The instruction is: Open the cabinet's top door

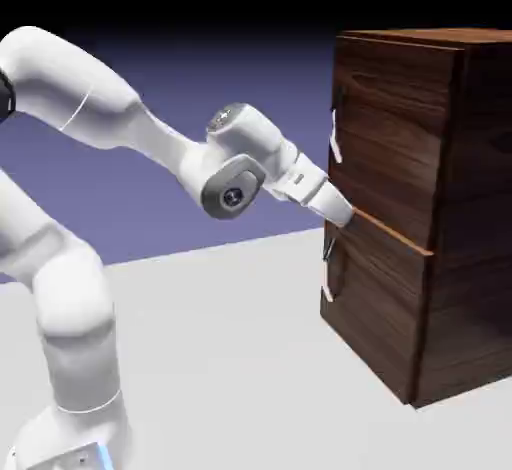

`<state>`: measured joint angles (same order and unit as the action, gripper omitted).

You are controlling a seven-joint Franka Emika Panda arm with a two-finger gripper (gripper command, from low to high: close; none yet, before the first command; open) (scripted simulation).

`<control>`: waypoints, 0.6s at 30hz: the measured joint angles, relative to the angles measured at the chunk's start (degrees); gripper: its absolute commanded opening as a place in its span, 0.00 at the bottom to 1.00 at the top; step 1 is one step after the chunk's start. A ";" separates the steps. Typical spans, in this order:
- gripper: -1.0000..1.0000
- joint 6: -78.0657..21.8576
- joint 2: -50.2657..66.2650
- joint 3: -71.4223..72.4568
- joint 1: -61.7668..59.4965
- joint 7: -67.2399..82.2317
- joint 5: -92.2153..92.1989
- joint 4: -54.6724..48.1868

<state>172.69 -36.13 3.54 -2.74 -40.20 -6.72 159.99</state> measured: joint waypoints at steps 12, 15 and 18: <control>0.50 -5.85 -15.46 15.75 -15.25 10.03 -29.91 -4.51; 0.50 -7.31 -19.32 19.69 -19.07 12.54 -37.38 -5.63; 0.50 -8.78 -23.19 23.62 -22.88 15.05 -44.86 -6.76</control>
<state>163.91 -59.32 27.16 -25.62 -25.15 -51.58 153.23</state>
